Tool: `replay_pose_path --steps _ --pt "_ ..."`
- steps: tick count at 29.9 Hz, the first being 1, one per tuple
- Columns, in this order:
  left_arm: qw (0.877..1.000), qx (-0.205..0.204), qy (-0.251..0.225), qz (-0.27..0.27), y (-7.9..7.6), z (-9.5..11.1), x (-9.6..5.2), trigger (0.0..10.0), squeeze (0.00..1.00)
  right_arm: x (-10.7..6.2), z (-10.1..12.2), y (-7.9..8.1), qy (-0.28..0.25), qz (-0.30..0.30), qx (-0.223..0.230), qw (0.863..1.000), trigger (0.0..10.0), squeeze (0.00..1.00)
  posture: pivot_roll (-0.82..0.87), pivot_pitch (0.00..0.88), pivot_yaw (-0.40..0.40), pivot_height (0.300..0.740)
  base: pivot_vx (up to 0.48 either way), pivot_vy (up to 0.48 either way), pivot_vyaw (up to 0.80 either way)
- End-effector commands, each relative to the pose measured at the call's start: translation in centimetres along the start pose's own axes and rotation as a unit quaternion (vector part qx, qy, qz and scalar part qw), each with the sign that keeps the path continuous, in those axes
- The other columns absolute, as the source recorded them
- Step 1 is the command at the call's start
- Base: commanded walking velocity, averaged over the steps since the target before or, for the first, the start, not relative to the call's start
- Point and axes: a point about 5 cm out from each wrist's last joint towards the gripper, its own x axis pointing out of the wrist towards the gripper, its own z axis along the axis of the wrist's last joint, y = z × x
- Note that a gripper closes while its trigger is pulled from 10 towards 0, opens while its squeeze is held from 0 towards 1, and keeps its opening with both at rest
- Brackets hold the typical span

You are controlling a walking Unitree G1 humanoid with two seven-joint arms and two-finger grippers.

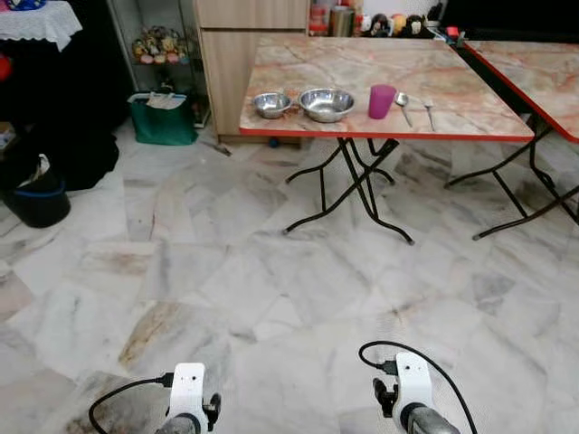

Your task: Setting the table

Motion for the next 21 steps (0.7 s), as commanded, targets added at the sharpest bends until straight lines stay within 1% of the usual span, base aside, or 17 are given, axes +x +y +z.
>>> replay_pose_path --steps 1,21 --pt "1.0 -0.006 -0.001 0.0 0.01 0.15 0.05 10.0 0.0 0.05 0.24 -0.07 -0.002 0.0 -0.001 1.0 10.0 0.0 0.07 0.067 -0.044 0.715 0.33 0.0 0.0" --pt "1.0 -0.004 0.002 -0.005 -0.26 0.01 0.03 10.0 0.0 0.05 0.19 -0.15 0.002 0.001 -0.012 1.0 10.0 0.0 0.06 0.046 -0.042 0.715 0.329 0.0 0.0"
